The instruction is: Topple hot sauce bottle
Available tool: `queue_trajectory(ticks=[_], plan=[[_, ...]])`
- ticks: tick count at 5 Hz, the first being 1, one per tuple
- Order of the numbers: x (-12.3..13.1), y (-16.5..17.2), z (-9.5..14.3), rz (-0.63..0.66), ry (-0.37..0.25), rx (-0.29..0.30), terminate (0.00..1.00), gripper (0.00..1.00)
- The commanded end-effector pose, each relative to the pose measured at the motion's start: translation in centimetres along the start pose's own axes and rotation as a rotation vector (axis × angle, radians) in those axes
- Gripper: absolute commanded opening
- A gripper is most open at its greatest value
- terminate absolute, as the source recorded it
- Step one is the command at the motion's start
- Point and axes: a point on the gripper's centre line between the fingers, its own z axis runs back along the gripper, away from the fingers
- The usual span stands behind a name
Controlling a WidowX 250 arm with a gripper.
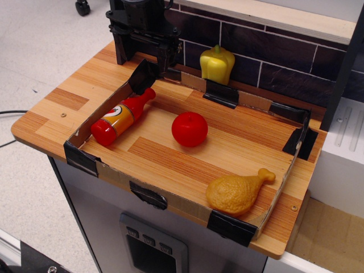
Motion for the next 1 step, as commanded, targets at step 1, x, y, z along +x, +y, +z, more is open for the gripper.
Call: queue_trajectory(ticks=[1], plan=[[1.55,0.37,2.94,0.005,-0.077,0.016,1.0,1.0]])
